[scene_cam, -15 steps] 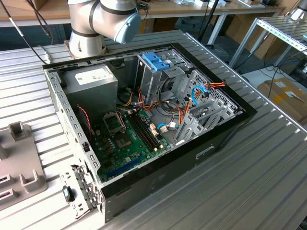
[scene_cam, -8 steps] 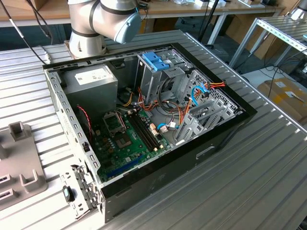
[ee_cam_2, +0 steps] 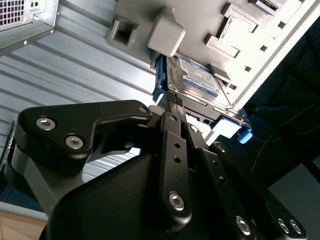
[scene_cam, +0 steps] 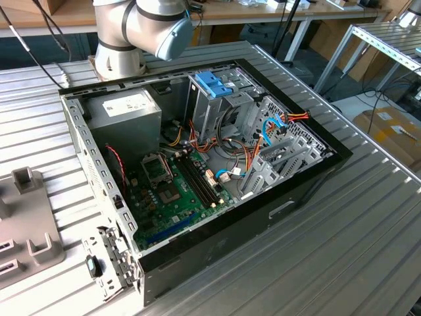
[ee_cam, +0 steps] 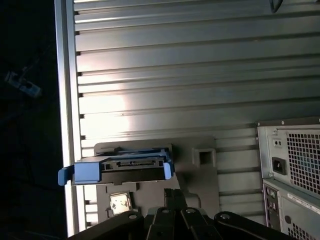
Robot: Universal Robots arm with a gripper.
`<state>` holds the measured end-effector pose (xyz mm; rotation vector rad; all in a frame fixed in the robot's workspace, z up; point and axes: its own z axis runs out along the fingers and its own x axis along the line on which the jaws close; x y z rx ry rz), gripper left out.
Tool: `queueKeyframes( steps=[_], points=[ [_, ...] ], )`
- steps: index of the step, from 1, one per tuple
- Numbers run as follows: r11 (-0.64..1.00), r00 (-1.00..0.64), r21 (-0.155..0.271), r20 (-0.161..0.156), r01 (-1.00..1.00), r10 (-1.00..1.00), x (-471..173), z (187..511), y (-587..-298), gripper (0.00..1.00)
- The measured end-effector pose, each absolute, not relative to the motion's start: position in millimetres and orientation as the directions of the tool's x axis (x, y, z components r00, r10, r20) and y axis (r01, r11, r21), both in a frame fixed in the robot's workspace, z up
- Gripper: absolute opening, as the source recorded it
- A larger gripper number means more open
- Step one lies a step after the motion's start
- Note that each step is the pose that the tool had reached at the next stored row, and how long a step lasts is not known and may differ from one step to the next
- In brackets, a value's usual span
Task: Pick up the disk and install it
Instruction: 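Reach for the disk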
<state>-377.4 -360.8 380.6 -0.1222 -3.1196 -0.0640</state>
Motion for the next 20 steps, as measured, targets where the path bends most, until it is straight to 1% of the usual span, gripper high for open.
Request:
queueKeyframes(
  steps=[15,20],
  points=[
    [0.996,-0.997,0.032,0.020,0.079,0.078,-430,376,-349,0.11],
    [0.997,-0.997,0.030,0.020,0.075,0.074,-436,374,-349,0.11]
  ],
)
